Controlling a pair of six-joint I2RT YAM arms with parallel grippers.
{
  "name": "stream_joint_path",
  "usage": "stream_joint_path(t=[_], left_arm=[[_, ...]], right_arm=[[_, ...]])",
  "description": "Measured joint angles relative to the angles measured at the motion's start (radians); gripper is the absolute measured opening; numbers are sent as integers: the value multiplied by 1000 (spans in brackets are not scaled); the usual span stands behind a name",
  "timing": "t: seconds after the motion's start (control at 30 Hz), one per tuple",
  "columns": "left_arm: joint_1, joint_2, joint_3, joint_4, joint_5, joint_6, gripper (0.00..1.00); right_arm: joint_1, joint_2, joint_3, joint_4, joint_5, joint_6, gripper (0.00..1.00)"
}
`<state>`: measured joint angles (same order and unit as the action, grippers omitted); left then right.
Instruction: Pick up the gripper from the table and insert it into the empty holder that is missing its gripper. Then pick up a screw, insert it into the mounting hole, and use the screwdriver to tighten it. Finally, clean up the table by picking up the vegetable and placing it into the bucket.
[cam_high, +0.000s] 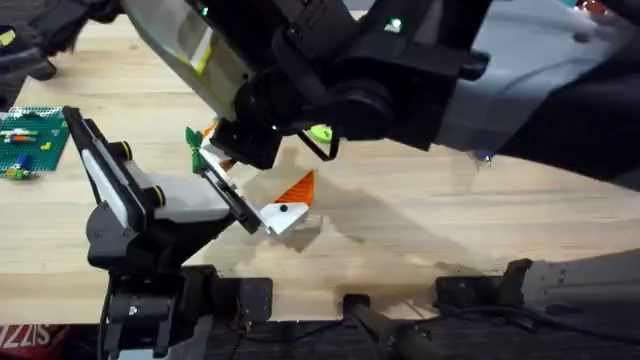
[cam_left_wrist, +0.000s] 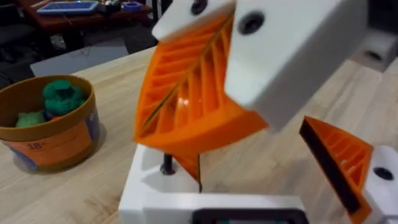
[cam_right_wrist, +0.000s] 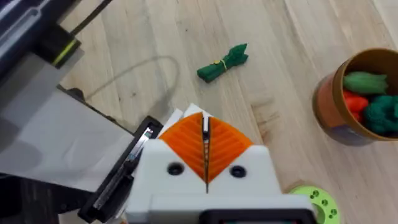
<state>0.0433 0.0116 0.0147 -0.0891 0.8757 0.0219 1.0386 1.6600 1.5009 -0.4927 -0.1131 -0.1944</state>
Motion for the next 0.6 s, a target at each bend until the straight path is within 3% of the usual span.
stream_joint_path(t=[0.6], left_arm=[[0, 1, 0, -1, -1, -4, 985]], right_arm=[[0, 31, 0, -11, -2, 7, 6]])
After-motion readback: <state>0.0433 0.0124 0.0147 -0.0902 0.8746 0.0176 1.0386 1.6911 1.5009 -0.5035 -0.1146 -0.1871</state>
